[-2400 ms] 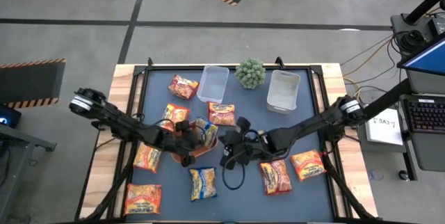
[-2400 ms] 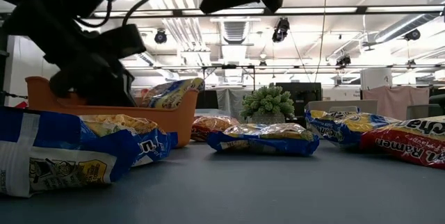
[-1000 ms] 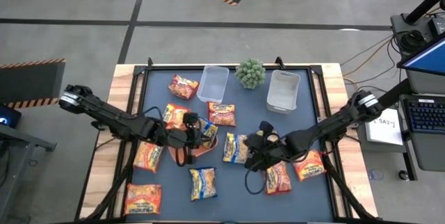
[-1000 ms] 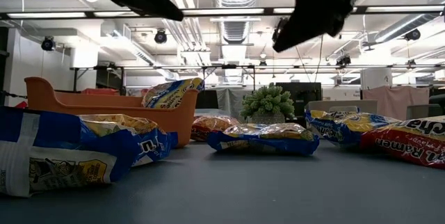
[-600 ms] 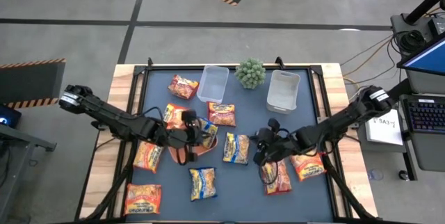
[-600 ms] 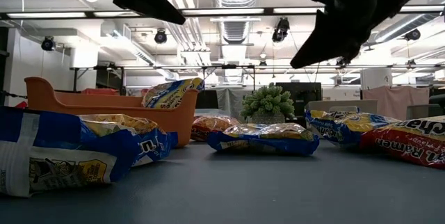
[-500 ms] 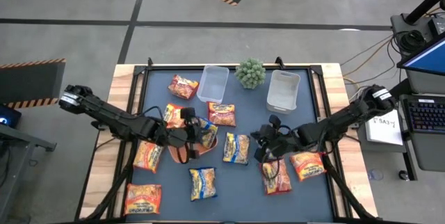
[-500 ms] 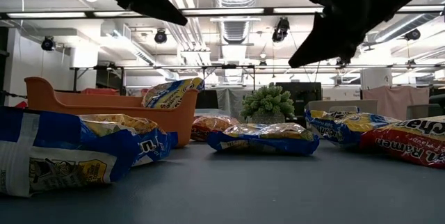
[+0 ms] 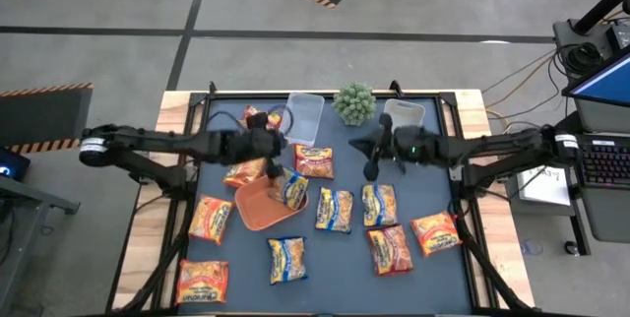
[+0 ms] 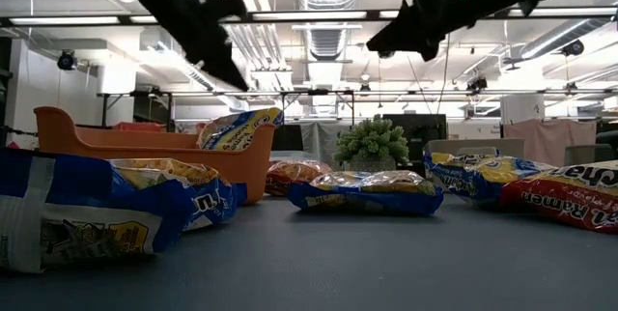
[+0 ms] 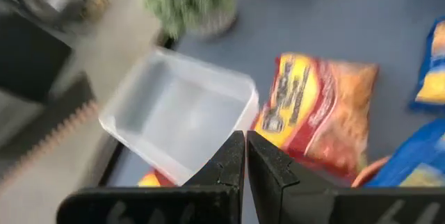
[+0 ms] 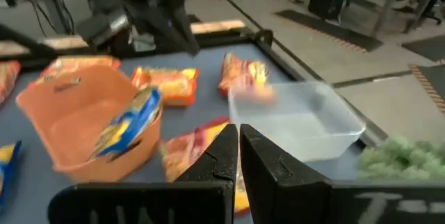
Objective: Sort Maruchan noodles
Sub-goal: Put the red noodle pack into the transparent bin
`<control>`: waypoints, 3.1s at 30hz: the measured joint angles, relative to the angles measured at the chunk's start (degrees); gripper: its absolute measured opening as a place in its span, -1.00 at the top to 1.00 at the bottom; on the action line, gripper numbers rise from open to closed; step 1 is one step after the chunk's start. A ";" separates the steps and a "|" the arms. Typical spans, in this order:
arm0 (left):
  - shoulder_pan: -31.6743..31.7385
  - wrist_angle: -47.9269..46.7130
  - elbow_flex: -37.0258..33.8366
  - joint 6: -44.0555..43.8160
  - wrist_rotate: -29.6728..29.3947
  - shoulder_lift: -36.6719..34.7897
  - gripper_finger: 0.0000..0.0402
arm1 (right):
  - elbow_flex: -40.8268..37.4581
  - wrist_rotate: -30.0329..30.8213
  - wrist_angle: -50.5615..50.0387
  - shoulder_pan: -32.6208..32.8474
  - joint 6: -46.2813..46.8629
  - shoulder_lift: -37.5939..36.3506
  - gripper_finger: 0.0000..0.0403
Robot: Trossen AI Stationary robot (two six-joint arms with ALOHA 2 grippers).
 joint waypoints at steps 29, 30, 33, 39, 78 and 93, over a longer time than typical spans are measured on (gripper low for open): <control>40.10 -17.27 0.02 -21.10 17.99 2.90 0.02 | 2.86 -6.40 1.99 -7.33 -9.99 -5.17 0.96; 40.89 -16.76 0.02 -20.52 18.48 3.42 -0.04 | 2.86 -6.38 1.96 -7.37 -10.01 -5.18 0.96; 43.46 -14.45 0.02 -18.25 23.15 4.89 -0.15 | 2.86 -6.38 1.90 -7.89 -9.88 -5.14 0.96; 49.91 -14.35 0.02 -14.92 28.45 7.13 -0.16 | 2.86 -6.38 -0.51 -8.24 -8.72 -5.14 0.96; 53.83 -6.87 -4.16 -12.46 36.43 15.02 0.33 | 2.86 -6.38 -2.36 -8.24 -7.13 -5.11 0.96; 53.83 -7.15 -4.52 -9.73 36.37 13.83 0.99 | 2.84 -6.38 -2.36 -8.24 -7.15 -5.11 0.96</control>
